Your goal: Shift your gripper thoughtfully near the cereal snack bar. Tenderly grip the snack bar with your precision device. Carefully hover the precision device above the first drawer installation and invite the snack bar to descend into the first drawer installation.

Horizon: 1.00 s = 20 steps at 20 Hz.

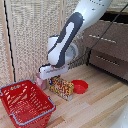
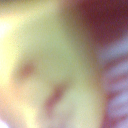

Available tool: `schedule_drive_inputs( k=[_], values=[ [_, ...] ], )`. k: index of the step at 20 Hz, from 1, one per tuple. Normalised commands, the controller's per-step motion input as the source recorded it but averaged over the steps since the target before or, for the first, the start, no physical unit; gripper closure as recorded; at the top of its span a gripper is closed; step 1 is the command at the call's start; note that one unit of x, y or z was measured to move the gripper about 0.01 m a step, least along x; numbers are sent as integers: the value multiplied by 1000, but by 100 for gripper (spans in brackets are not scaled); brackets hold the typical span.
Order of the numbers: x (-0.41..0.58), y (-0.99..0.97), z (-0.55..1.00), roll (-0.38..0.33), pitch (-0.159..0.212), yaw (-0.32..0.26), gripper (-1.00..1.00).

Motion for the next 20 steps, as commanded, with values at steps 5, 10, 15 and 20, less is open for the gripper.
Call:
schedule_drive_inputs(
  k=[5,10,15,20],
  values=[
    [0,59,682,-91,107,-56,100],
    [0,2,762,-84,155,-28,100],
    [177,-3,861,-63,136,-13,100],
    [297,-48,975,-49,80,0,100]
  ],
)
